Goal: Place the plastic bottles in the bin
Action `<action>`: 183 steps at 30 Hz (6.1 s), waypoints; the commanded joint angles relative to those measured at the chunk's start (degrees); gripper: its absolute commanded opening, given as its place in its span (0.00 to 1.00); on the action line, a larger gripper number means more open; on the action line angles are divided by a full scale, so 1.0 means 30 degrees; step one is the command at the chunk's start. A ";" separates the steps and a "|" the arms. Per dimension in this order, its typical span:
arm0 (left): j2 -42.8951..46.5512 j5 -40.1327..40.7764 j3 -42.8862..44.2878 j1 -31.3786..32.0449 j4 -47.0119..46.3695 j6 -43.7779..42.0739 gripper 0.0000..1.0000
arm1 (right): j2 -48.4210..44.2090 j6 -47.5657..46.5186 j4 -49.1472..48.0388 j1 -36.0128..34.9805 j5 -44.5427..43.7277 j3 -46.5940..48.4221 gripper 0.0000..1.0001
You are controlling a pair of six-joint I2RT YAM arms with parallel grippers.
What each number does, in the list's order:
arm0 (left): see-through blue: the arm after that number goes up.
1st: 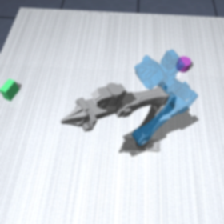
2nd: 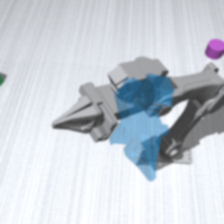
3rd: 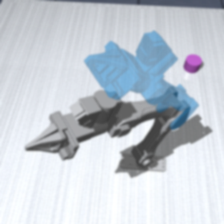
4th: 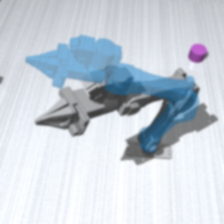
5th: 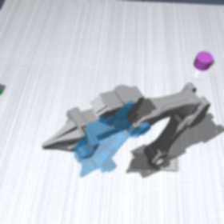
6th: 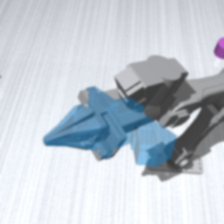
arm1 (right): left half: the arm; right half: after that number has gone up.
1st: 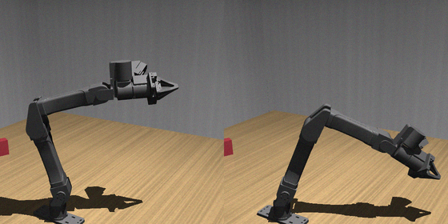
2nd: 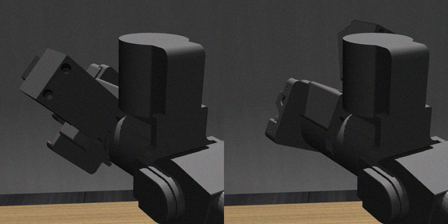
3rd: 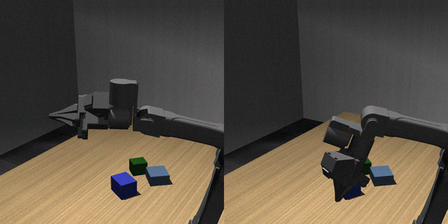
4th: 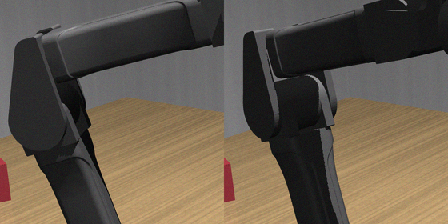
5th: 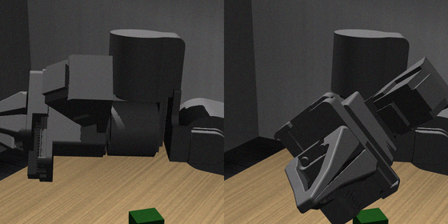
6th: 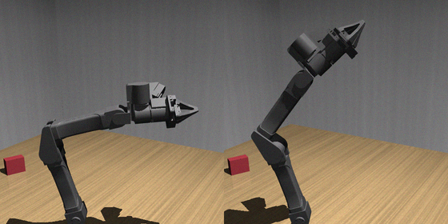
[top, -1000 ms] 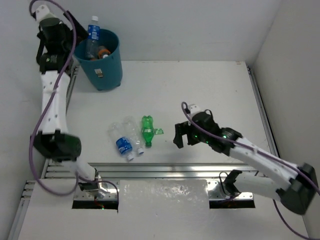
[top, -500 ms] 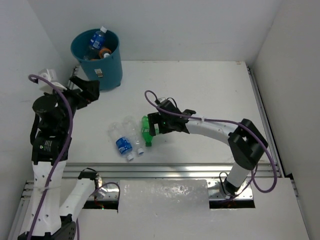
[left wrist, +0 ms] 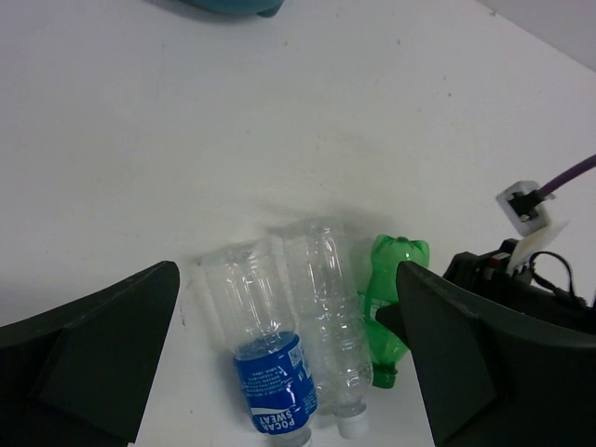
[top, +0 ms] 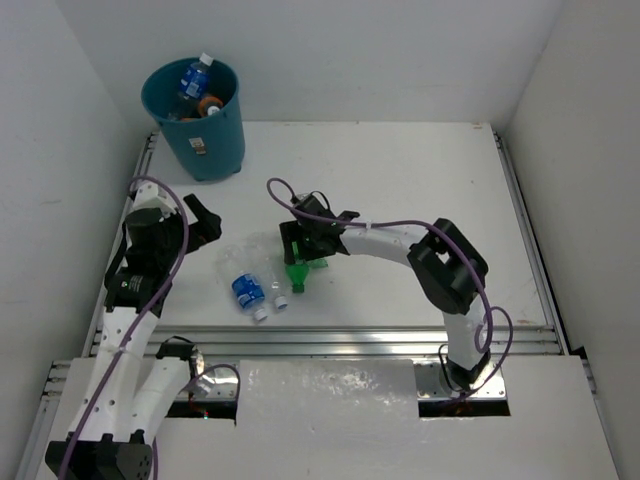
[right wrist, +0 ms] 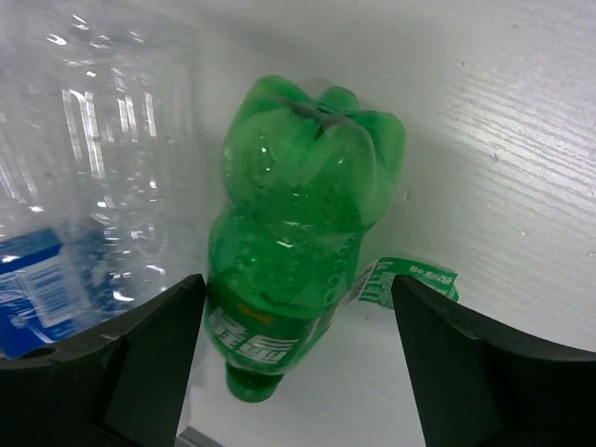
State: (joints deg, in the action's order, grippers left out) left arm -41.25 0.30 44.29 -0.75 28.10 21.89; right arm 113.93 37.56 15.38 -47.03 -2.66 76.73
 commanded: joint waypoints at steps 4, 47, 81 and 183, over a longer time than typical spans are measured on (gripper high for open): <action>0.0685 -0.0740 0.0295 0.0076 -0.1660 -0.0353 1.00 | 0.0110 0.0400 -0.0582 -0.0028 -0.1548 -0.1374 0.66; -0.7958 -0.7519 0.4304 1.5691 -1.1480 0.2079 0.00 | -2.4821 -0.7013 -0.4305 0.1320 0.8357 -1.2949 0.48; -2.5590 0.7988 3.1487 -0.1213 -0.3948 -0.2696 0.31 | -2.9449 -0.5899 0.6330 0.1320 -0.1634 -1.0515 0.99; -1.0677 0.8472 1.4515 0.8640 -0.0764 0.1727 0.00 | -2.3089 -0.2706 0.0965 0.2433 -0.0607 -1.0546 0.99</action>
State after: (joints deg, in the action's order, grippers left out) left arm -71.42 1.65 77.78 33.63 16.97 30.35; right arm 47.03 28.12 12.34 -39.79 8.88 44.93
